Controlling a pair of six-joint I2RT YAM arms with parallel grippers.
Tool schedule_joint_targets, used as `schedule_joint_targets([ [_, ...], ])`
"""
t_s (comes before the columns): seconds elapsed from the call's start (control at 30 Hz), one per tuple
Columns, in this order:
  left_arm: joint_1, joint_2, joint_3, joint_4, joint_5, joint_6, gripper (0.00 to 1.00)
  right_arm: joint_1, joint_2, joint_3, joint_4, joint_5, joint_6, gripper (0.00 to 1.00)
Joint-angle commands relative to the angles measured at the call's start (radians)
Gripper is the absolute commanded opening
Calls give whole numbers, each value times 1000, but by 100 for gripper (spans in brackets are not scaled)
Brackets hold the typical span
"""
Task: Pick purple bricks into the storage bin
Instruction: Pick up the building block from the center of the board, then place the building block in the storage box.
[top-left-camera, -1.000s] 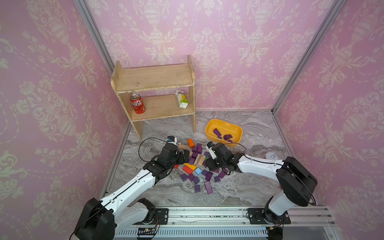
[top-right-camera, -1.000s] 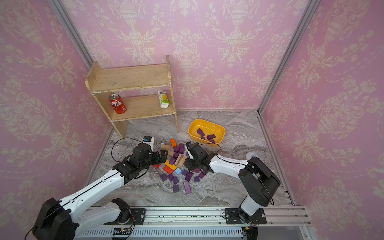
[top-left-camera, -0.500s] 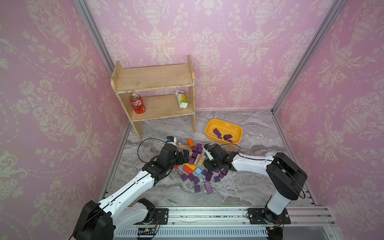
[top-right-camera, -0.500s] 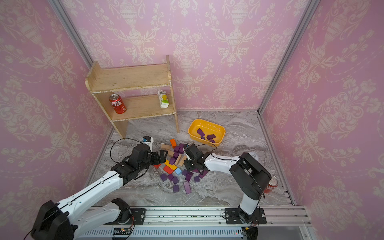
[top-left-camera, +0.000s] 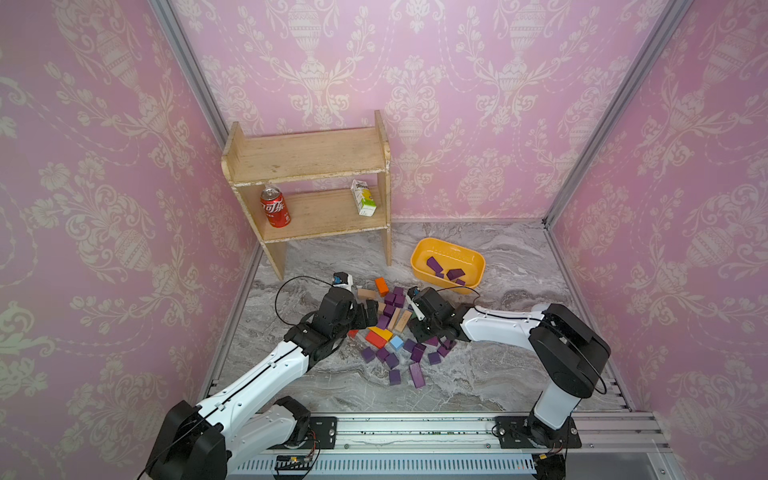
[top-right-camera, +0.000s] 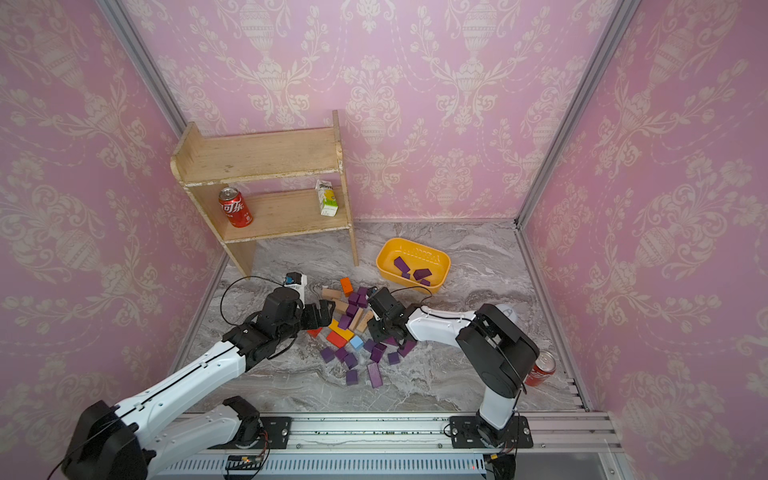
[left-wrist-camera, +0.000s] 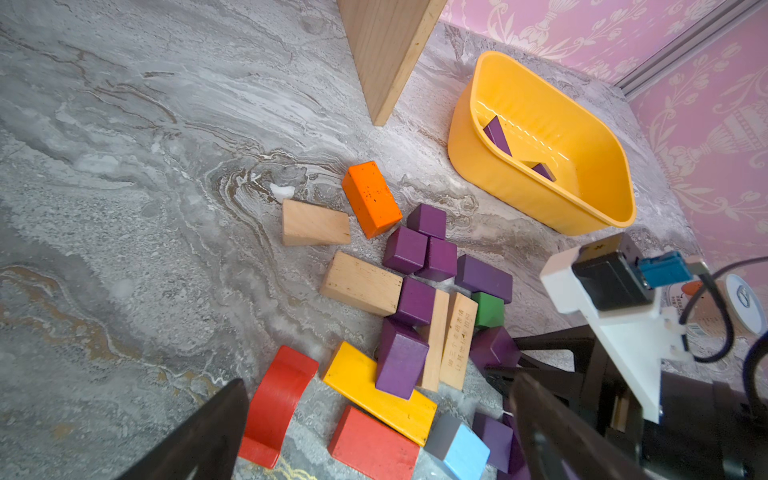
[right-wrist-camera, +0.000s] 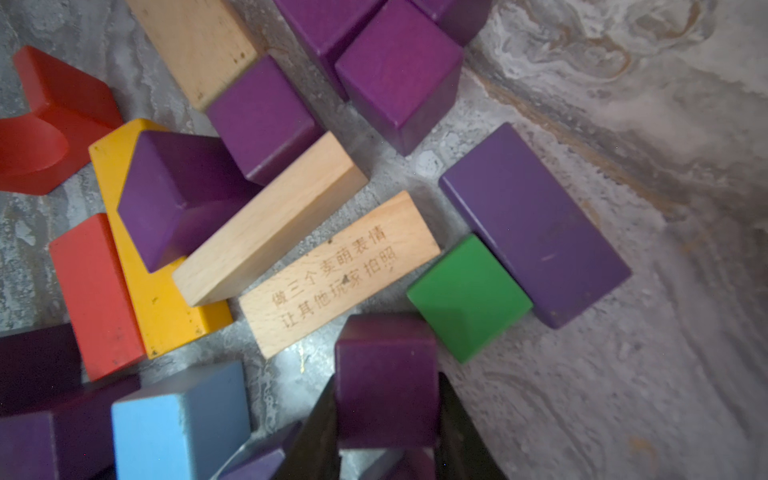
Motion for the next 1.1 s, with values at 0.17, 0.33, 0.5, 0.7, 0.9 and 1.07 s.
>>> schedule_joint_targets([
  [0.17,3,7,-3,-17,-14,-11,99,7,-150,30,-87,62,13,30],
  [0.33,3,11,3,-14,-17,-4,99,-14,-245,69,-139,99,-19,32],
  [0.5,3,34,25,-14,-29,15,99,-122,-276,119,-172,67,-37,32],
  [0.7,3,85,81,-10,-31,44,99,-268,-247,175,-196,61,-62,32],
  [0.9,5,153,149,2,-13,72,99,-375,-122,304,-221,46,-72,32],
  [1.07,5,207,200,-3,2,101,99,-421,21,443,-246,14,-51,31],
])
